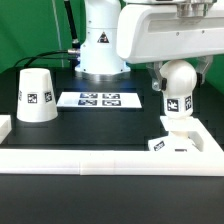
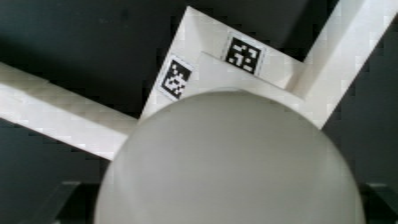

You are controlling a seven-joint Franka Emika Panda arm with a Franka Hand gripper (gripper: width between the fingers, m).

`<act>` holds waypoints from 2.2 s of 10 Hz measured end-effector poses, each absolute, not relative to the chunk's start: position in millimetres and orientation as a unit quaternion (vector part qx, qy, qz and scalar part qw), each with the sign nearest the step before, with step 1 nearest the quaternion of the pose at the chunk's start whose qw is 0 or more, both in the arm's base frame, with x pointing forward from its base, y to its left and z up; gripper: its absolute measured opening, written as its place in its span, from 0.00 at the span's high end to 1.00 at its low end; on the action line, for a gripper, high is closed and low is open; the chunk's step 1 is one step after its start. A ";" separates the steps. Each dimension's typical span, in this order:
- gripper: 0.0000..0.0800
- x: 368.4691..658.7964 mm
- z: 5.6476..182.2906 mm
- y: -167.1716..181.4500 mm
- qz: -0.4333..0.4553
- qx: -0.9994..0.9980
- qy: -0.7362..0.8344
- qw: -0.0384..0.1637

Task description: Assemble lamp

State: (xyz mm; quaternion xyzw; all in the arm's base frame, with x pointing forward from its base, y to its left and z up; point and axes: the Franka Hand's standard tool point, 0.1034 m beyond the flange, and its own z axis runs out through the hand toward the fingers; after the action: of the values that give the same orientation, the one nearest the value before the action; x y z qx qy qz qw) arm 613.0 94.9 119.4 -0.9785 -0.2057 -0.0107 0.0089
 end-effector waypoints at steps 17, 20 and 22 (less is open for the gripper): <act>0.28 617.4 117.4 91.0 -0.009 -0.985 0.175 0.010; 0.28 615.2 117.0 89.9 -0.001 -0.956 0.293 0.009; 0.28 613.7 116.3 90.9 0.007 -0.925 0.379 0.014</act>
Offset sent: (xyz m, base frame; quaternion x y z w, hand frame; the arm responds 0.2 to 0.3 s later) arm 0.0084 0.0091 -0.0019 0.0036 0.0064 0.0038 1.0000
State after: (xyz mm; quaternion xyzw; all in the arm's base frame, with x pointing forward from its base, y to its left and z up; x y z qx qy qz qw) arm 613.7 90.9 116.3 -0.9251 0.3794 0.0065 0.0145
